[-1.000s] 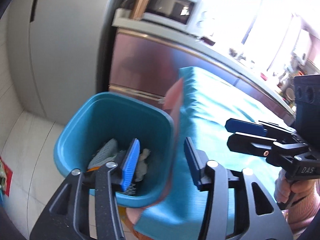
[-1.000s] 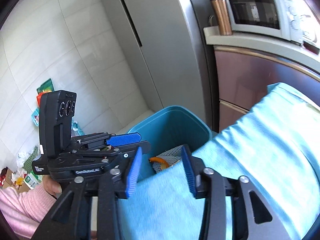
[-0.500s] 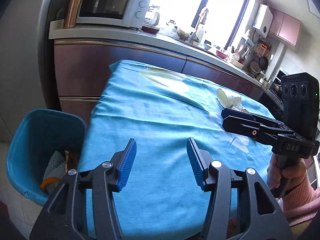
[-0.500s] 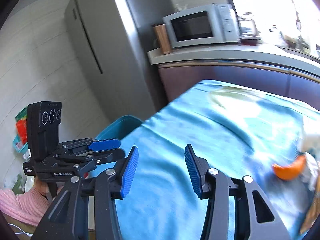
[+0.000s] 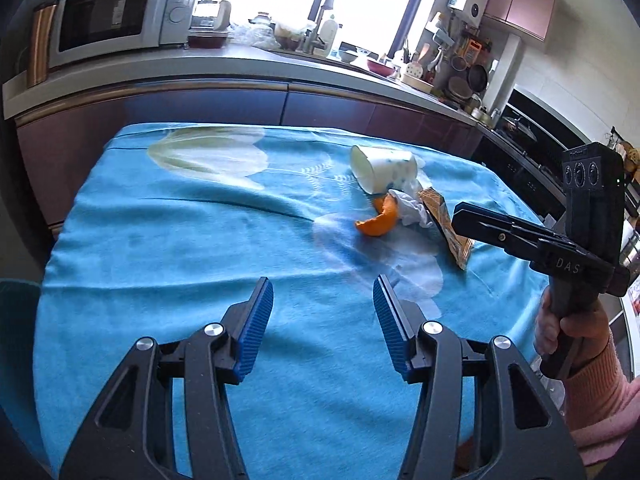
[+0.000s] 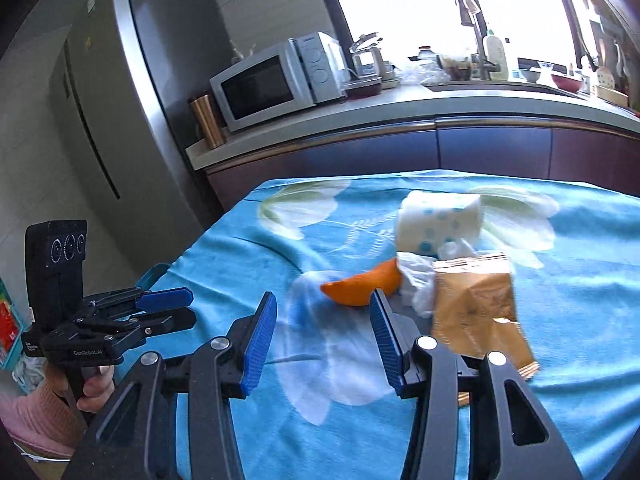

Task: Collect trash
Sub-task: 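Return both tools to the table toward the remaining trash, then grasp the second gold wrapper with the right tool while the left tool grasps an orange peel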

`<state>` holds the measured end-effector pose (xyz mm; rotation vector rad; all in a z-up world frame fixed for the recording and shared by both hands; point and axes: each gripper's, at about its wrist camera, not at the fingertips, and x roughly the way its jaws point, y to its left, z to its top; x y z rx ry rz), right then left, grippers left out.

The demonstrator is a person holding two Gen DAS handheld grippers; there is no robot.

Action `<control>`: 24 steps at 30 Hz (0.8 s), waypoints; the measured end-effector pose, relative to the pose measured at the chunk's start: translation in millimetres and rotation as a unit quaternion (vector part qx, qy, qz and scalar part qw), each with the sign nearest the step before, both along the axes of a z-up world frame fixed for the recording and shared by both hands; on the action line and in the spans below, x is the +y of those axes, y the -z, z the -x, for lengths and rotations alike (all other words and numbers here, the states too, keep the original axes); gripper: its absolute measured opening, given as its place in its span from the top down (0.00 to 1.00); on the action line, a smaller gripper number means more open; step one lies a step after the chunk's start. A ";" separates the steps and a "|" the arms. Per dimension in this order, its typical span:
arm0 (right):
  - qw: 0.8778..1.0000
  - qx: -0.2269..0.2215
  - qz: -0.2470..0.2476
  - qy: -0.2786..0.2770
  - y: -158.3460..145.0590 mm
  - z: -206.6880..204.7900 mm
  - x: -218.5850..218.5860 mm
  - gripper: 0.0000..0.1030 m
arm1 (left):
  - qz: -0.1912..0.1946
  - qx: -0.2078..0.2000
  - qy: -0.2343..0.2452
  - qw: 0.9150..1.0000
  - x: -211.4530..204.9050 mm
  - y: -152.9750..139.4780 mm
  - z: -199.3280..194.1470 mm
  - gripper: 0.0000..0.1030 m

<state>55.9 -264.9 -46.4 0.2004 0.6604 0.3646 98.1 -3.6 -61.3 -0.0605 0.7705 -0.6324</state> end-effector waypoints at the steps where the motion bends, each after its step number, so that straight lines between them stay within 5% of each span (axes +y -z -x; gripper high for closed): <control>1: 1.000 0.000 0.002 0.011 1.1 0.2 -8.8 0.55 | -0.001 0.002 0.005 1.000 -7.7 0.5 -3.4 0.50; 12: 0.997 0.030 -0.005 0.076 20.0 -22.6 -79.2 0.49 | -0.032 0.015 0.040 0.999 -76.8 5.3 -33.2 0.50; 24: 0.994 0.074 -0.048 0.057 38.9 -50.7 -103.8 0.41 | -0.055 0.031 0.045 0.997 -110.3 17.1 -58.2 0.50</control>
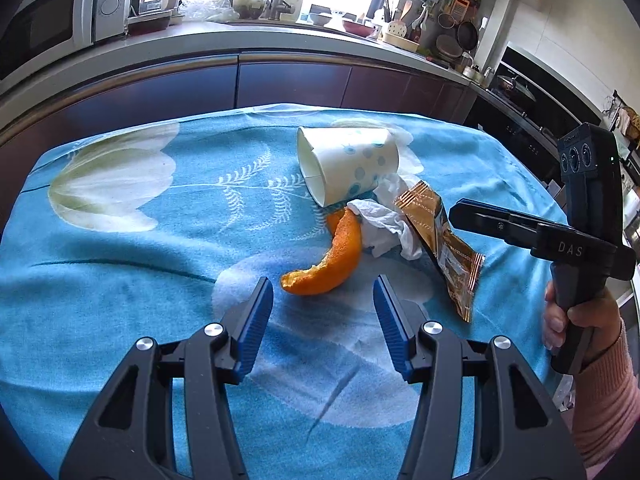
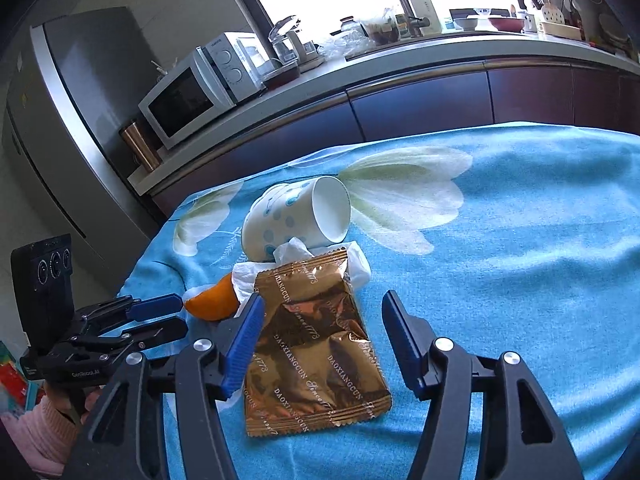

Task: Collect trash
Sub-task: 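Grasp the second gold wrapper with the right tool while the left tool grasps an orange peel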

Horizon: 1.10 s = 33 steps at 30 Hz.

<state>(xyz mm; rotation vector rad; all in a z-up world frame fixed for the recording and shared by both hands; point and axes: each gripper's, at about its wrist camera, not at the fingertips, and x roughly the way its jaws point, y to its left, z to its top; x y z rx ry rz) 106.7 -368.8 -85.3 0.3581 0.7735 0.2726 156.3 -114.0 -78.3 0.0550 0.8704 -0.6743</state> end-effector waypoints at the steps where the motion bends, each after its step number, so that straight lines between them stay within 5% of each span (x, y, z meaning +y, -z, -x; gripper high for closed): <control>1: 1.000 0.002 -0.001 0.000 1.4 -1.4 -0.2 0.41 | -0.002 0.001 0.000 1.000 -2.2 1.2 -1.5 0.51; 4: 1.000 0.012 -0.011 -0.007 6.6 -6.8 -1.4 0.41 | -0.009 0.004 0.001 1.000 -8.4 4.0 -5.6 0.53; 8: 0.999 0.024 -0.018 -0.019 11.8 -9.6 -0.8 0.43 | -0.012 0.013 0.001 1.000 -10.3 8.1 -10.9 0.68; 13: 0.999 0.028 -0.020 -0.026 13.5 -4.3 0.4 0.63 | -0.009 0.013 0.005 1.000 -11.0 10.0 -10.9 0.77; 15: 0.999 0.027 -0.023 -0.027 13.5 -0.4 -0.5 0.83 | -0.009 0.007 0.007 1.000 -11.9 9.0 -8.3 0.80; 17: 0.999 0.022 -0.018 -0.027 11.7 5.2 0.5 0.91 | -0.008 0.006 0.013 1.000 -12.4 8.3 -5.6 0.83; 33: 0.997 -0.017 -0.049 -0.061 -5.1 41.6 22.2 0.97 | 0.012 -0.025 0.019 0.999 28.1 -13.6 39.7 0.91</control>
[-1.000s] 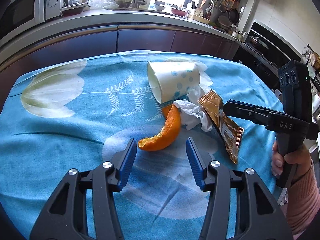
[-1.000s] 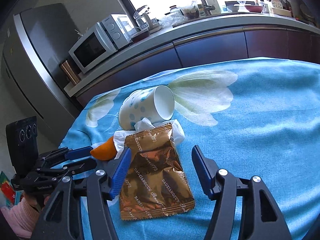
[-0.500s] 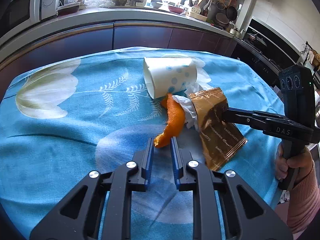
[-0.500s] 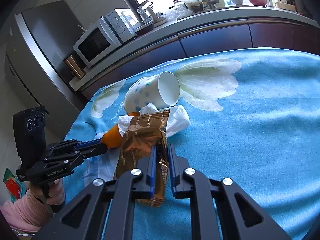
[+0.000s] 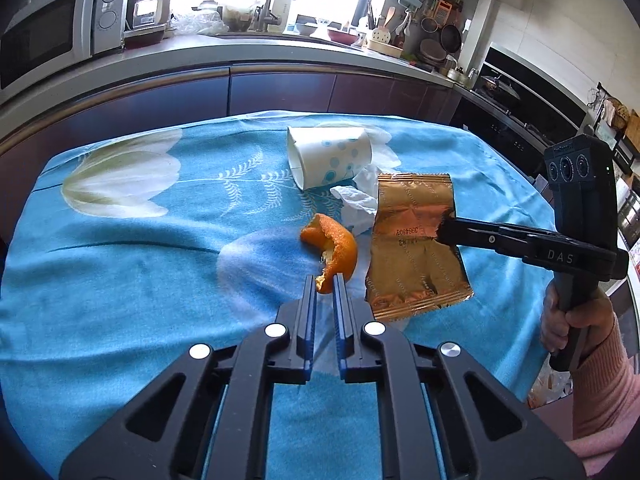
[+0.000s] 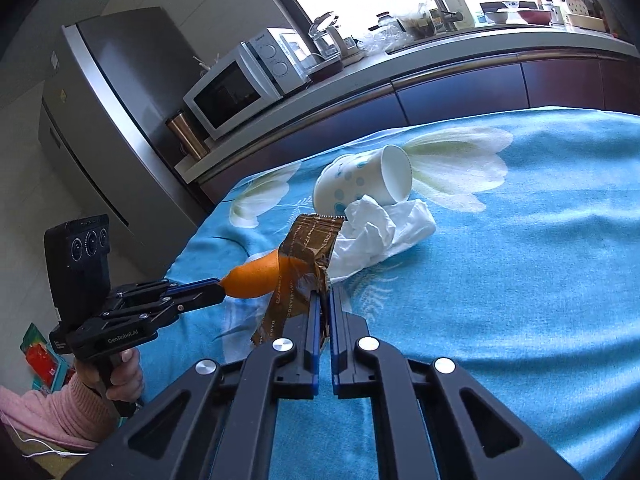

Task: Collect trash
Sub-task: 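Grasp the second gold wrapper with the right tool while the left tool grasps an orange peel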

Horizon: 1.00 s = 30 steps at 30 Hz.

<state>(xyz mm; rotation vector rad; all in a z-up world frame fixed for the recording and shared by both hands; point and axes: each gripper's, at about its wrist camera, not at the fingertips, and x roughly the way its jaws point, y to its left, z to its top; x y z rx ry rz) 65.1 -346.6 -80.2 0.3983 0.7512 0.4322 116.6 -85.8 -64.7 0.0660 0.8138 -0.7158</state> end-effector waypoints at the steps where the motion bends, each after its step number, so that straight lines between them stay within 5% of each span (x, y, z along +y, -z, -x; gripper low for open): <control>1: 1.000 -0.001 -0.003 -0.004 -0.3 0.7 2.3 0.97 | 0.000 -0.002 -0.003 1.000 5.6 -1.0 3.4 0.91; 13: 0.999 -0.008 -0.001 -0.048 -5.4 -4.0 42.4 0.97 | 0.000 0.000 -0.051 0.999 74.1 2.0 34.5 0.92; 18: 0.998 0.000 0.002 -0.055 -0.7 -7.5 55.5 0.97 | -0.001 0.006 -0.049 0.999 79.5 7.0 36.8 0.64; 23: 0.998 0.003 0.002 -0.057 0.9 -7.7 60.5 0.97 | -0.006 0.015 -0.032 0.999 69.7 15.6 34.6 0.47; 28: 0.998 0.005 0.002 -0.059 2.0 -8.0 63.8 0.97 | -0.008 0.021 -0.023 0.999 60.4 21.1 33.7 0.52; 30: 0.998 0.007 0.002 -0.060 2.9 -8.2 64.3 0.97 | -0.006 0.037 -0.025 0.999 58.1 24.9 28.7 0.72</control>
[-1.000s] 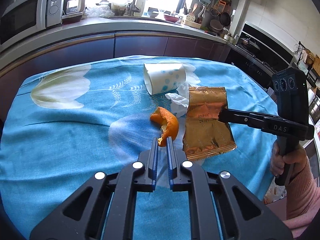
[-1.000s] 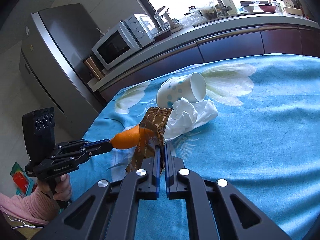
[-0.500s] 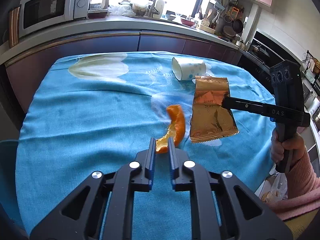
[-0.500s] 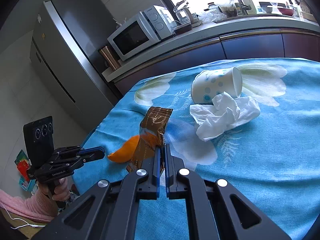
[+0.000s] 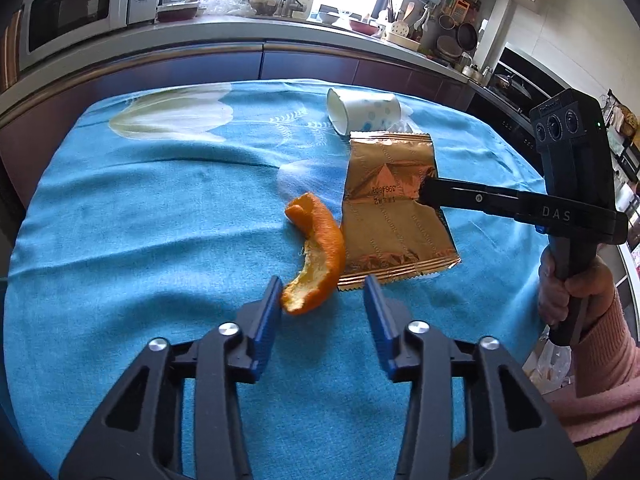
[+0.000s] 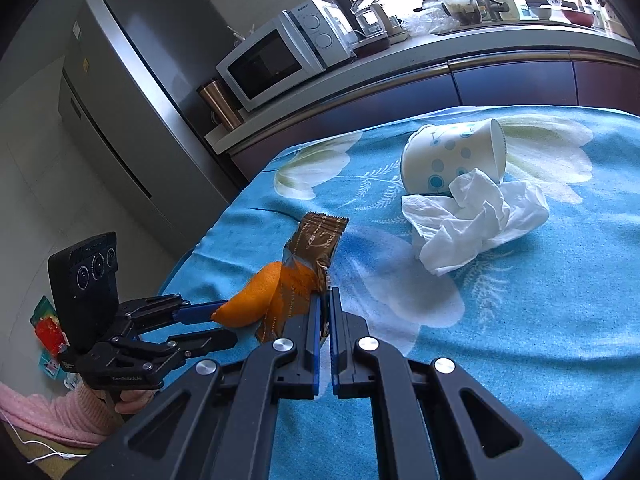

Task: Collect trash
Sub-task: 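Grasp the second gold wrapper with the right tool while the left tool grasps an orange peel, then carry the orange peel and gold wrapper to the teal bin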

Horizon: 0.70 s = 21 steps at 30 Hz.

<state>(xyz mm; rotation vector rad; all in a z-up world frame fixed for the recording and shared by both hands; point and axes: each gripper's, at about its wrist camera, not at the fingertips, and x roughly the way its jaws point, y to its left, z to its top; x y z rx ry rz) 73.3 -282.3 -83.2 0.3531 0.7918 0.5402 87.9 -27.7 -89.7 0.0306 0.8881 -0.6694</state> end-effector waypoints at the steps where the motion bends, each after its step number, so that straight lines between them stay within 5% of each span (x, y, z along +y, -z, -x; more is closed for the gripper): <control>1: 1.000 0.000 0.000 0.000 0.2 -0.3 0.8 0.97 | 0.001 0.006 -0.006 1.000 0.4 2.1 -2.8 0.74; 21: 0.999 -0.026 -0.012 -0.024 -16.5 -0.8 23.7 0.97 | 0.004 -0.047 -0.053 0.997 34.8 -26.7 18.4 0.84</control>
